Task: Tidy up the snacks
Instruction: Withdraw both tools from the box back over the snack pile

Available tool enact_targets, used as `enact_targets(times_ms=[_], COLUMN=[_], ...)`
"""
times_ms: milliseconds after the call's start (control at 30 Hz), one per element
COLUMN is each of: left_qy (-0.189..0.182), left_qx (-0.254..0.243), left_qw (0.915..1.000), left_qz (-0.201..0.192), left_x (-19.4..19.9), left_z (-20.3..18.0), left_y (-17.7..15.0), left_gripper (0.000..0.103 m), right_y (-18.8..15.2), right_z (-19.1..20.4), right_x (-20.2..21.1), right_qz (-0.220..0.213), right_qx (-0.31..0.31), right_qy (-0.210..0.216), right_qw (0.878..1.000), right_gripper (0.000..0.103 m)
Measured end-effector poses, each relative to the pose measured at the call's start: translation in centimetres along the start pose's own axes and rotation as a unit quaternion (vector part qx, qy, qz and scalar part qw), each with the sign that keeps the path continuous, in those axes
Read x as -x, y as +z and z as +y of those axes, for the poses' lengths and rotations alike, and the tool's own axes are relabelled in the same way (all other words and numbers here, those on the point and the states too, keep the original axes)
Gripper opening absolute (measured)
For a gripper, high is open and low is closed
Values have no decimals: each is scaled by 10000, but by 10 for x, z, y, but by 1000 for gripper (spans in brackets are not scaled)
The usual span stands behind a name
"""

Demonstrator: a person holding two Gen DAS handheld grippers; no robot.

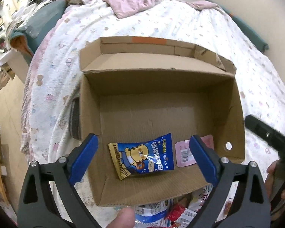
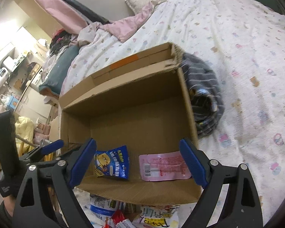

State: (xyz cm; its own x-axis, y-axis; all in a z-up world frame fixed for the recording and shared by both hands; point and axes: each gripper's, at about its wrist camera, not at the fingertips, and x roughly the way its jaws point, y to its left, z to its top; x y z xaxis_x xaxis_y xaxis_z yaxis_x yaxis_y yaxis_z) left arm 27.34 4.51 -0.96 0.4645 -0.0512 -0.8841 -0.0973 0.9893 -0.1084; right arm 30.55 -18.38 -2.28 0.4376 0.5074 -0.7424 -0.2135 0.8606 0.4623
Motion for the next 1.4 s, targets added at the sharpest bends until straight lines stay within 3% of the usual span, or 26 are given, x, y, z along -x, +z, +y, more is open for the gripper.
enact_targets(times_ms=[100,467,867,1167,1267,1400], left_qy=[80,128,-77,-308,-560,-502], left_qx=[102,267,51,-686,-819,-1128], left_qw=[9999,9995,9956,9842,9794,9741], left_qz=[-20,55,932,1604,1757,1893], left_x=[5,27,41,61,57,46], left_z=[10,30,46,20,8,-7], left_y=[-1,-29,-109,-190,-211,-229], left_gripper=[95,95,95,96,103,103], right_y=[3,-15,-76,-122,-134,-144], right_z=[-11,-14,9,6,0,-6], right_x=[18,36,57,71,73,79], right_qz=[-285,-118,385,614,682,706], right_qx=[-139,-342,-246,-277,-331,-380], right_qy=[-319,-152,-5,-115,-181,-260], right_qw=[9990,9992,9990,9977,9970,9964], right_gripper=[92,92,92,92,92,92])
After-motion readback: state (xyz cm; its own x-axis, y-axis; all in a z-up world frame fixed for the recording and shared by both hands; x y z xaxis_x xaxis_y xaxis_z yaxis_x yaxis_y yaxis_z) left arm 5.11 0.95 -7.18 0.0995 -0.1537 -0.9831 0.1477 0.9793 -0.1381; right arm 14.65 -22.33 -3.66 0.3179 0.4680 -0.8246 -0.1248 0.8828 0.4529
